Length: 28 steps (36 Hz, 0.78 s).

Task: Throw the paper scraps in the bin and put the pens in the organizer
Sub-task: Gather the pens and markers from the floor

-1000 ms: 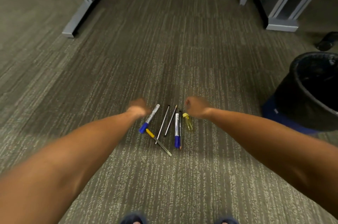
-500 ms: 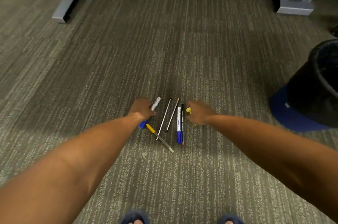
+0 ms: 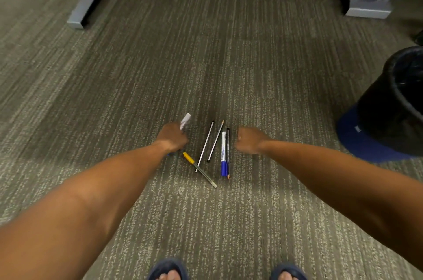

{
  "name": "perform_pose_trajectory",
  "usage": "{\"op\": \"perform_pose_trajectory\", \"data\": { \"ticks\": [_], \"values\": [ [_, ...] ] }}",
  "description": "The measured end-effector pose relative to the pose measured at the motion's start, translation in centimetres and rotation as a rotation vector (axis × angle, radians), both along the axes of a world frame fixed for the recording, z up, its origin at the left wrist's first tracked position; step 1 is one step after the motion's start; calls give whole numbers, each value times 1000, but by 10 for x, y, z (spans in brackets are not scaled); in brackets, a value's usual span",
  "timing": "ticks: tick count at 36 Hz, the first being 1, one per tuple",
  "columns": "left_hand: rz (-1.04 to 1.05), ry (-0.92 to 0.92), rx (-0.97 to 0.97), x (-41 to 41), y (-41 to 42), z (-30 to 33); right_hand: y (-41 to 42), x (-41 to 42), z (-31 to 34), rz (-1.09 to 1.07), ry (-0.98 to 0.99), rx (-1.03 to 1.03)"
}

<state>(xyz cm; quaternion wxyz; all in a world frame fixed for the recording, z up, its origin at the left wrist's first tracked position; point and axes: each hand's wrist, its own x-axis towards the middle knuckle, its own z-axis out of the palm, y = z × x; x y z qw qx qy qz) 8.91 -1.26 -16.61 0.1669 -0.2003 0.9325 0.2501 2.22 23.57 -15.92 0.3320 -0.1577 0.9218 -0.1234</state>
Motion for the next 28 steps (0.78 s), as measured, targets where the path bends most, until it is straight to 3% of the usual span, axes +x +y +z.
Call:
{"op": "perform_pose_trajectory", "data": {
  "ticks": [3, 13, 24, 28],
  "values": [
    [-79, -13, -34, 5, -4, 6, -2, -2, 4, 6, 30, 1],
    [-672, -63, -62, 20, -6, 4, -19, -6, 0, 9, 109, 14],
    [-993, -150, -70, 25, 23, -20, -24, -11, -23, -35, 39, -6],
    [-1026, -97, -98, 30, 26, -16, -27, -11, -23, -26, 66, -16]
  ]
}}
